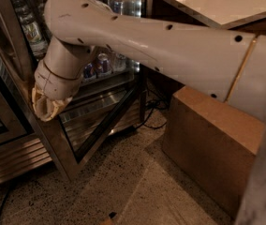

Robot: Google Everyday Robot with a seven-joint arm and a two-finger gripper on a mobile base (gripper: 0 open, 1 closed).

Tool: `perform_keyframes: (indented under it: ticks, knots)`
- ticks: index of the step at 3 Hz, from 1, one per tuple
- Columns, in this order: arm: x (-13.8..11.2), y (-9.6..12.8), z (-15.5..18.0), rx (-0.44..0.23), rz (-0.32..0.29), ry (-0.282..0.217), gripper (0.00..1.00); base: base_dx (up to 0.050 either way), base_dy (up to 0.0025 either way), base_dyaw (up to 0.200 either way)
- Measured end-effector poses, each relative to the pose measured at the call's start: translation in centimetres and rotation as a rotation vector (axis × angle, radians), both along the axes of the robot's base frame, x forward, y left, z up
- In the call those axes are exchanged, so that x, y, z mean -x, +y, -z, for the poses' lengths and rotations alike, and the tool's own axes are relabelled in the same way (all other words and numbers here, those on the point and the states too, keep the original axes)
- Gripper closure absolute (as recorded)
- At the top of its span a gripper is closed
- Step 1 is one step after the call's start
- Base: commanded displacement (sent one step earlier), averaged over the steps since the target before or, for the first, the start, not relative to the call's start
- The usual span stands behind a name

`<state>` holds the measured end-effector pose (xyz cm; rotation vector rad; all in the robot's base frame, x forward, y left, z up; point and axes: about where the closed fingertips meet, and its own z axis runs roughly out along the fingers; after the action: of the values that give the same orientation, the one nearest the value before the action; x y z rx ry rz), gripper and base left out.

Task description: Close right fridge door

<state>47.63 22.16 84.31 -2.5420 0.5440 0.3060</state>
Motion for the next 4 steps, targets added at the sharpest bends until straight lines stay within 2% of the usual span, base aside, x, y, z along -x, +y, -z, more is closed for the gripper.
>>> perform_keyframes:
  ticks: [1, 2, 4]
  knots:
    - [0.53, 0.03, -0.26, -0.028, 0.006, -0.048, 1.00, 0.000, 0.00000, 0.000]
    - [1.07, 0.44, -0.85, -0.071, 0.025, -0.132, 1.00, 0.000, 0.00000, 0.000]
    - [0.39, 0.59, -1.11, -0.069, 0.021, -0.130, 1.00, 0.000, 0.00000, 0.000]
